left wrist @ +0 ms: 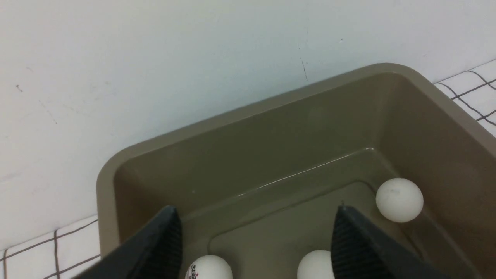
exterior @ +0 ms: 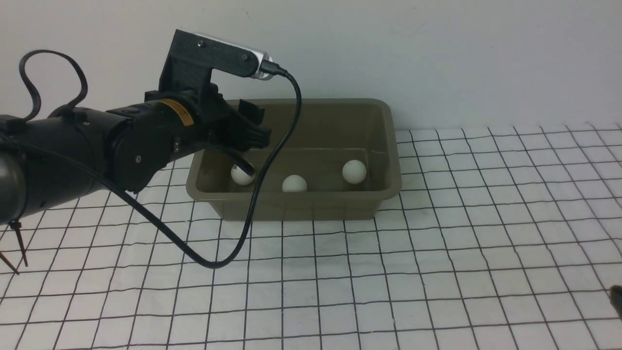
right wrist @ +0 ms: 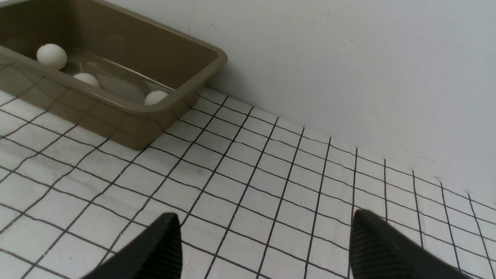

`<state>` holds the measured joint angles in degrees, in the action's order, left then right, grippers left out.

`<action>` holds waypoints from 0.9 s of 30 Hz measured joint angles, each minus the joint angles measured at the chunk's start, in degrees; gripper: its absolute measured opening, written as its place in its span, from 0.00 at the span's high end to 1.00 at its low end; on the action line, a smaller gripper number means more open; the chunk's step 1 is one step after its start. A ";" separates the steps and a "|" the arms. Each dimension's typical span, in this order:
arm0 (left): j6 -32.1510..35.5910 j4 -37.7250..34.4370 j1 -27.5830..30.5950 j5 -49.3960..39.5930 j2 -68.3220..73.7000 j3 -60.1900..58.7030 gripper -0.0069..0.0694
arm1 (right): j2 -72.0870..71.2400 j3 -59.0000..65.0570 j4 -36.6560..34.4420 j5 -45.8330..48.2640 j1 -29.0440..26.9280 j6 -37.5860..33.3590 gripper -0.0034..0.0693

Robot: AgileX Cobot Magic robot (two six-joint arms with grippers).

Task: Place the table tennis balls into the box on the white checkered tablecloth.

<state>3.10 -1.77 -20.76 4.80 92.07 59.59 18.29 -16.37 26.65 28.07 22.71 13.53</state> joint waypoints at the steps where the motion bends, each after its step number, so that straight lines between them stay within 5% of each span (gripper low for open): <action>1: -0.05 0.00 -0.30 0.15 -0.32 0.00 0.30 | 0.00 0.45 -0.24 0.25 0.00 1.02 0.23; 12: -0.76 0.12 -2.68 1.57 -2.38 -0.05 0.30 | 0.00 3.09 1.99 4.23 0.00 12.78 0.23; 27: -0.88 0.30 -8.60 16.82 -4.40 -0.05 0.30 | 0.00 3.09 3.20 5.79 0.00 13.71 0.23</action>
<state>2.22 -1.46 -29.36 21.62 87.67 59.54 18.29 -13.28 29.84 33.86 22.71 27.24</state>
